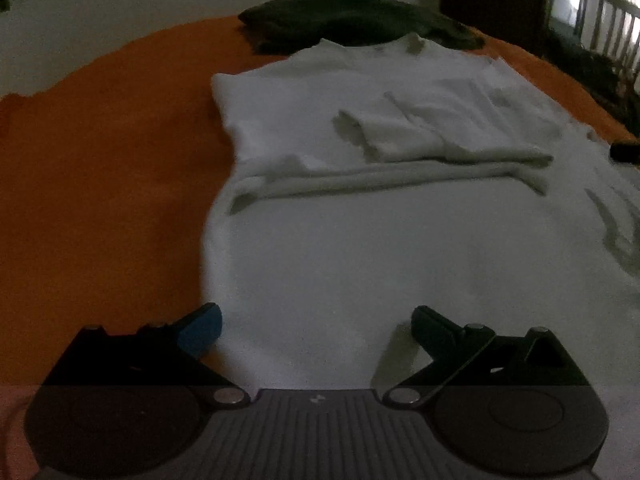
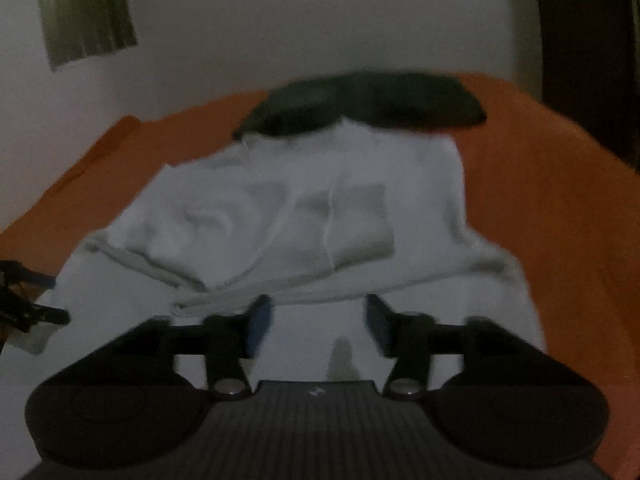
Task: Fold clothes
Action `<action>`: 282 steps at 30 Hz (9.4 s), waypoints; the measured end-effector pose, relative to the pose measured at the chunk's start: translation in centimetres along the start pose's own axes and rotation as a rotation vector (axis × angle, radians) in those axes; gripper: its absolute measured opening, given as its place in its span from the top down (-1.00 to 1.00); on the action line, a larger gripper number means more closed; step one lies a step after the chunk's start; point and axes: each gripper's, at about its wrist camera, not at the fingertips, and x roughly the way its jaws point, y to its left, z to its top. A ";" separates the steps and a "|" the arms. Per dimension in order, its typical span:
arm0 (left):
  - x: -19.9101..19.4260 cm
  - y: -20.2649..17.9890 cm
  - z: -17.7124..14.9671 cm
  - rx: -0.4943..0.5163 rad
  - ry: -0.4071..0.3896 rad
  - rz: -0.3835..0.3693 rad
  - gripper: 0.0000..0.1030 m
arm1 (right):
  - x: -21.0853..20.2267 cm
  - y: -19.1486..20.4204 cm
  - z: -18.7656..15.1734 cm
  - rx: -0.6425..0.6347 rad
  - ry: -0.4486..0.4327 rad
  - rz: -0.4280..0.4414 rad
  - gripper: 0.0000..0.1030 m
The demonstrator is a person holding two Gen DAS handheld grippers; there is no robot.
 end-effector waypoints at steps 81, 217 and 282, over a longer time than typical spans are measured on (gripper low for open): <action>-11.9 0.3 -13.8 1.317 -0.274 -0.505 0.71 | -16.3 -4.1 -12.9 -1.334 -0.023 0.465 0.70; 16.9 2.8 13.4 -0.529 -0.319 0.051 -1.00 | 19.9 3.9 9.8 0.299 -0.003 -0.154 -0.99; 27.1 15.3 24.7 -0.631 -0.265 0.347 -1.00 | 27.3 -16.6 13.9 0.034 0.013 -0.208 -1.00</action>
